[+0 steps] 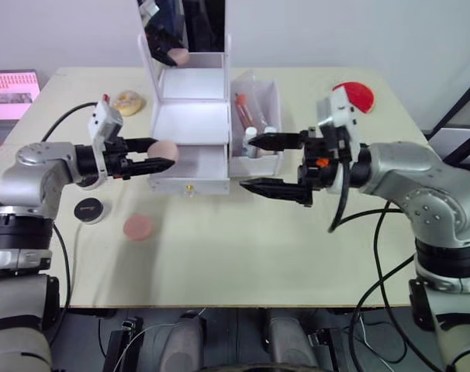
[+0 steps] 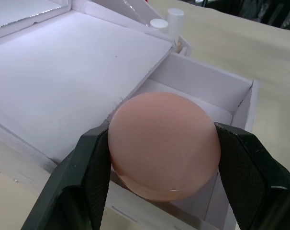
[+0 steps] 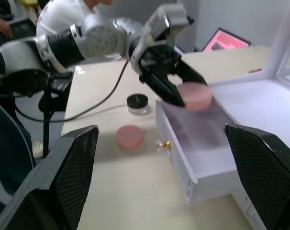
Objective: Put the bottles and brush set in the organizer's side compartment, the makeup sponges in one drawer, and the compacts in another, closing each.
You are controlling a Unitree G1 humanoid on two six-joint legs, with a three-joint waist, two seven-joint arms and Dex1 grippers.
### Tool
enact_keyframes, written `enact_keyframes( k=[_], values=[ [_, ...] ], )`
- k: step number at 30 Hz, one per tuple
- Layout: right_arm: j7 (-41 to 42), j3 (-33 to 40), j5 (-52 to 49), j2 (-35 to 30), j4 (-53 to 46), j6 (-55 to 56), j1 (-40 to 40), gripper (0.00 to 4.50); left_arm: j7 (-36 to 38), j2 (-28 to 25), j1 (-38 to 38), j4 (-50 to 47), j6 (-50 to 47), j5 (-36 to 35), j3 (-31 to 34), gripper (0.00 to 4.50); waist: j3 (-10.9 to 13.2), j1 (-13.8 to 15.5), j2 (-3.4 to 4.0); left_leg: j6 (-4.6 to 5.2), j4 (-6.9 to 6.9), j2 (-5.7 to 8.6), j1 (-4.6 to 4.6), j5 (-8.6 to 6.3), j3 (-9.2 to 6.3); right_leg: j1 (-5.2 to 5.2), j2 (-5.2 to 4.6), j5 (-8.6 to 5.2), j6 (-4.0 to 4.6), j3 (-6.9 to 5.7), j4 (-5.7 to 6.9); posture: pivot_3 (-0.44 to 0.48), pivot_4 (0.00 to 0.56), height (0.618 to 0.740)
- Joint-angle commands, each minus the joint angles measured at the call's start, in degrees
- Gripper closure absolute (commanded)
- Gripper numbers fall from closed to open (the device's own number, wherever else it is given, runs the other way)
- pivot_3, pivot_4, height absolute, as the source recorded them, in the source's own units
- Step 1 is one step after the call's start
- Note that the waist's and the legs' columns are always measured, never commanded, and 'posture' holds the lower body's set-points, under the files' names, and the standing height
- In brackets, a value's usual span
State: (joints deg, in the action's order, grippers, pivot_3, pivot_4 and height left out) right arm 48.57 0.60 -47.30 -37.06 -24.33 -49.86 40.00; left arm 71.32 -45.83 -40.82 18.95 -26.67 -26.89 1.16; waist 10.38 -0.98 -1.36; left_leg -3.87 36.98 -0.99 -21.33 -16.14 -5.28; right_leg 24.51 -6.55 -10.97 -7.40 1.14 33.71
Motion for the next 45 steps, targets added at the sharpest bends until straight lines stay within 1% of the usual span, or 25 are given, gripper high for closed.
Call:
enact_keyframes(
  k=[1,13,25,27,28,39,43,45],
  values=[
    [-1.27,2.14,-0.51,1.27,0.16,1.81,0.45,0.0,1.23,0.06,-1.2,-0.87,-0.06,0.18,0.55,1.83,0.0,-0.03,0.0,0.0,0.0,0.0,0.0,0.0,0.0,0.0,0.0,0.0,0.0,0.0,0.02,0.0,0.15,0.739],
    [-2.6,1.08,0.6,1.61,1.0,2.11,0.0,0.0,2.36,0.87,-1.66,-1.2,-0.85,1.56,0.07,1.83,0.0,-0.03,0.0,0.0,0.01,0.0,0.07,0.0,-0.04,0.0,0.0,-0.06,-0.09,0.0,0.26,0.0,0.15,0.739],
    [-1.98,0.27,3.13,1.44,1.54,2.7,-0.21,0.0,2.58,1.29,-2.26,-2.2,-3.1,0.09,1.27,1.83,0.0,-0.02,0.0,0.0,0.01,0.0,0.07,0.0,-0.08,0.0,0.0,-0.08,-0.12,0.0,0.29,0.0,0.15,0.739],
    [-1.95,0.22,3.34,1.58,1.43,2.69,-0.3,0.0,2.53,1.31,-2.14,-2.4,-3.17,0.16,1.32,0.8,0.0,0.01,0.0,0.0,0.01,0.0,0.07,0.0,-0.08,0.0,0.0,-0.08,-0.12,0.0,0.29,0.0,0.15,0.739],
    [-1.95,0.26,3.38,1.66,1.35,2.63,-0.37,0.0,2.41,1.3,-2.11,-2.45,-3.37,0.19,1.37,0.38,0.0,0.0,0.0,0.0,0.01,0.01,0.06,0.0,-0.08,0.0,0.0,-0.08,-0.12,0.0,0.29,0.0,0.15,0.739],
    [-1.97,0.45,3.63,1.65,0.93,2.44,-0.69,0.0,2.39,0.22,-2.85,-2.45,-4.38,0.04,2.31,0.38,0.0,-0.04,0.0,0.0,0.01,0.0,0.06,0.0,-0.09,0.0,0.0,-0.08,-0.12,0.0,0.29,0.0,0.15,0.739],
    [-1.92,0.53,3.59,1.53,0.87,2.4,-0.72,0.0,2.12,-1.26,-2.26,-3.85,-5.16,-0.88,3.82,0.38,0.0,-0.13,0.0,0.0,0.0,0.0,0.06,0.0,-0.09,0.01,0.0,-0.08,-0.12,0.0,0.29,0.0,0.15,0.739],
    [-1.64,0.77,3.55,1.11,0.88,2.37,-0.7,0.0,2.03,-3.01,-0.84,-5.88,-6.29,-1.98,5.73,0.38,0.0,-0.23,0.0,0.0,-0.01,0.0,0.06,0.0,-0.09,0.02,0.01,-0.08,-0.13,0.0,0.29,0.0,0.15,0.739]
  ],
)
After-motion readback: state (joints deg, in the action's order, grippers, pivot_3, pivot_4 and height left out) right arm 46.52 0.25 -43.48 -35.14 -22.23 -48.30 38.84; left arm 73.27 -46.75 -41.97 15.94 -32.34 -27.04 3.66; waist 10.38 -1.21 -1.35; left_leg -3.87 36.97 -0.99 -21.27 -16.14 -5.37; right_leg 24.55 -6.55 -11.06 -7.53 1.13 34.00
